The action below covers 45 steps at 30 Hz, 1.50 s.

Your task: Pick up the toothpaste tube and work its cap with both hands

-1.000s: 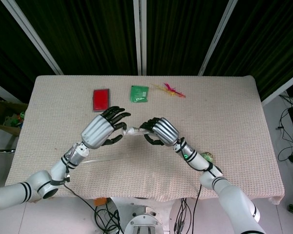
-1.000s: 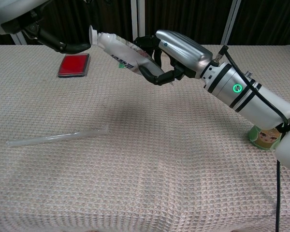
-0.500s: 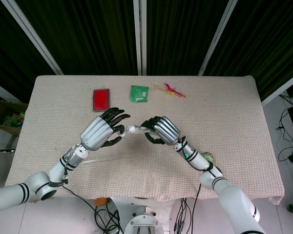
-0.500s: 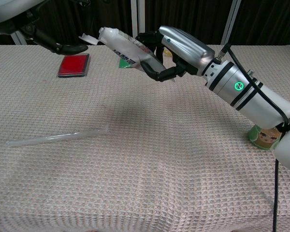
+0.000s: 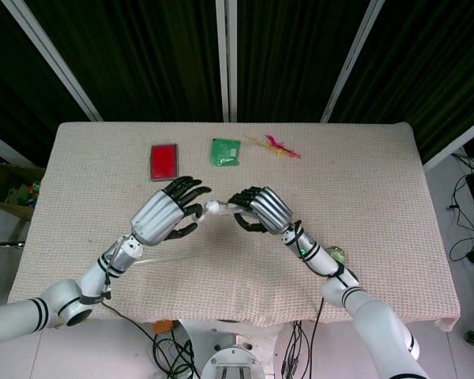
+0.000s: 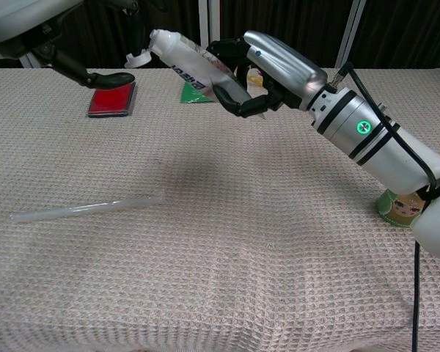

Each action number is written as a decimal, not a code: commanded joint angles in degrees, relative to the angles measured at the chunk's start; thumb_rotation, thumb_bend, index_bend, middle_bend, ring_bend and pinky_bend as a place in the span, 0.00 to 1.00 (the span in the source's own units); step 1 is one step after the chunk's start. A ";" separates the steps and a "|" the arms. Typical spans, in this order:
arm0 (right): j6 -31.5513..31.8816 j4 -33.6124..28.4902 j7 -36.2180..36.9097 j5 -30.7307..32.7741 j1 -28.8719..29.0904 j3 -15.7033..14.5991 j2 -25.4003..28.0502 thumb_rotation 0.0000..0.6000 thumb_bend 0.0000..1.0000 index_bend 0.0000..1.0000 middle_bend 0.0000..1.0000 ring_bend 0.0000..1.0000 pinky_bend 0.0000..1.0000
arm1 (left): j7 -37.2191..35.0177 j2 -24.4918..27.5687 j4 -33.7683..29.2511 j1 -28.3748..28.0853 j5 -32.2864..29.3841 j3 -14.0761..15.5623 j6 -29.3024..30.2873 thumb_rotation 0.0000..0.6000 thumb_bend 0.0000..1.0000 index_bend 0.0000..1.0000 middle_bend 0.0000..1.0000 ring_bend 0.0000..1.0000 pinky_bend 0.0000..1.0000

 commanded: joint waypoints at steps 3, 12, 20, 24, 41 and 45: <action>0.13 -0.15 0.02 0.08 -0.01 0.10 -0.02 1.00 0.73 0.88 0.69 0.51 0.62 | 0.08 -0.02 -0.06 0.15 -0.04 0.12 0.01 1.00 0.26 0.52 0.22 0.16 0.19; -4.50 0.88 -5.91 -1.54 0.20 -2.33 1.80 1.00 0.73 0.87 0.69 0.51 0.62 | 0.51 1.99 -1.41 1.16 1.01 -0.23 2.78 1.00 0.25 0.48 0.22 0.16 0.19; -14.59 -1.34 -23.54 -1.89 2.80 -3.45 4.82 1.00 0.62 0.75 0.61 0.45 0.49 | 3.25 5.90 -4.24 3.31 -0.59 -0.39 3.52 1.00 0.25 0.42 0.21 0.16 0.19; -20.29 -3.97 -32.93 0.43 3.59 -1.70 4.68 1.00 0.52 0.59 0.51 0.36 0.42 | 3.38 7.07 -5.07 4.66 -2.47 -0.25 3.16 1.00 0.25 0.41 0.21 0.15 0.19; -21.24 -26.72 -43.72 6.92 -3.24 2.57 17.70 1.00 0.31 0.00 0.17 0.10 0.26 | 4.09 13.22 -5.15 11.88 -9.75 0.84 3.43 1.00 0.24 0.37 0.21 0.16 0.19; -16.60 -42.39 -47.04 8.98 -9.18 2.79 30.15 1.00 0.31 0.02 0.21 0.11 0.27 | 3.41 17.09 -6.20 15.41 -15.12 1.46 2.09 1.00 0.24 0.36 0.21 0.16 0.19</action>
